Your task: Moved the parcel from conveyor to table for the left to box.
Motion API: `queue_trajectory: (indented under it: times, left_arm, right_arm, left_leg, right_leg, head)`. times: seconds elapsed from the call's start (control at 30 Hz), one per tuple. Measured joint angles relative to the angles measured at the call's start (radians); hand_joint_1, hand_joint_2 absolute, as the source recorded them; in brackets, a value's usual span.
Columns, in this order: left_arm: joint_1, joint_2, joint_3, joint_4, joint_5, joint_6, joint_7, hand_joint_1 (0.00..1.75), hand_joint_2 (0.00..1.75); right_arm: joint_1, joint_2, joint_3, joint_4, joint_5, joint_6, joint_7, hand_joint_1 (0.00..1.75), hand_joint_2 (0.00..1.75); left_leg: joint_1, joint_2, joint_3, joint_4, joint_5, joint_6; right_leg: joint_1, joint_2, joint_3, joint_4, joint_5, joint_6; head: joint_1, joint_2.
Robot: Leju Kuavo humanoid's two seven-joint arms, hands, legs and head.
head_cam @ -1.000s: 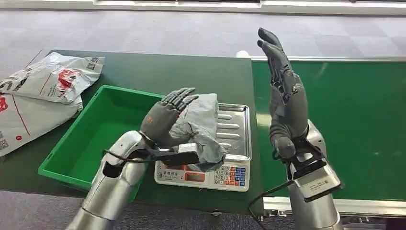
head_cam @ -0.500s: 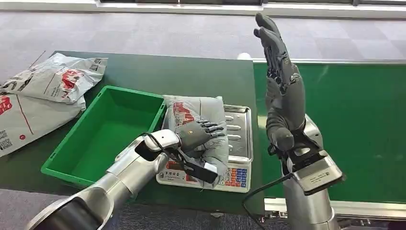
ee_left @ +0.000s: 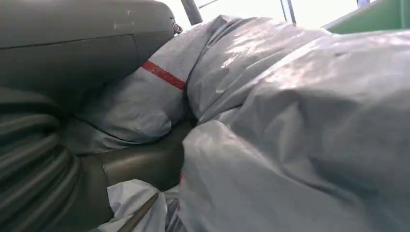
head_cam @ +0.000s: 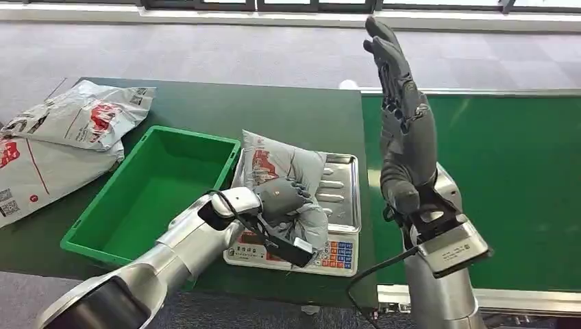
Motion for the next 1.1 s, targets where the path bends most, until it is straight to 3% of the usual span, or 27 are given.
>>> queue_trajectory:
  times: [0.17, 0.2, 0.37, 0.5, 0.6, 0.7, 1.1]
  left_arm:
    - [0.000, 0.002, 0.000, -0.003, 0.008, 0.021, 0.008, 1.75, 1.75]
    - [0.013, 0.077, 0.071, -0.183, -0.004, 0.351, 0.261, 1.75, 1.75]
    - [0.049, 0.152, 0.292, -0.463, -0.238, 0.442, 0.453, 1.75, 1.75]
    - [0.064, 0.189, 0.543, -0.598, -0.334, 0.467, 0.455, 1.75, 1.75]
    - [0.088, 0.205, 0.658, -0.647, -0.408, 0.453, 0.529, 1.75, 1.75]
    - [0.100, 0.261, 0.642, -0.651, -0.411, 0.373, 0.695, 1.75, 1.75]
    - [0.126, 0.325, 0.630, -0.652, -0.411, 0.373, 0.716, 1.75, 1.75]
  right_arm:
    - [0.001, 0.000, 0.000, 0.000, 0.001, -0.002, 0.000, 0.00, 0.00]
    - [0.052, -0.001, -0.016, -0.022, 0.022, -0.026, -0.001, 0.00, 0.00]
    - [0.093, 0.000, -0.024, -0.051, 0.047, -0.031, 0.000, 0.00, 0.00]
    - [0.109, 0.001, -0.024, -0.066, 0.056, -0.035, 0.008, 0.00, 0.00]
    - [0.110, 0.003, -0.024, -0.067, 0.057, -0.034, 0.009, 0.00, 0.00]
    - [0.108, 0.013, -0.024, -0.067, 0.056, -0.030, 0.008, 0.00, 0.00]
    - [0.107, 0.027, -0.024, -0.067, 0.056, -0.026, 0.010, 0.00, 0.00]
  left_leg:
    - [0.000, 0.000, 0.000, 0.000, 0.000, 0.000]
    - [0.000, 0.000, -0.015, 0.000, 0.005, -0.003]
    - [0.001, 0.003, -0.023, 0.000, 0.006, -0.004]
    - [0.001, 0.007, -0.024, 0.000, 0.005, -0.004]
    - [0.002, 0.006, -0.026, -0.001, 0.005, -0.004]
    - [0.002, 0.006, -0.026, -0.001, 0.006, -0.004]
    - [0.001, 0.005, -0.029, 0.000, 0.006, -0.005]
  right_leg:
    - [0.000, 0.000, 0.000, 0.000, 0.000, 0.000]
    - [0.002, 0.002, -0.016, 0.001, 0.004, -0.003]
    - [0.003, 0.006, -0.026, 0.002, 0.006, -0.004]
    - [0.003, 0.010, -0.030, 0.002, 0.006, -0.004]
    - [0.004, 0.008, -0.031, 0.002, 0.005, -0.005]
    - [0.004, 0.009, -0.032, 0.002, 0.006, -0.007]
    - [0.003, 0.007, -0.033, 0.002, 0.006, -0.006]
  head:
    - [0.000, 0.000]
    - [0.000, 0.000]
    - [0.000, 0.000]
    - [0.000, 0.000]
    - [0.000, 0.000]
    - [0.000, 0.000]
    - [0.000, 0.000]
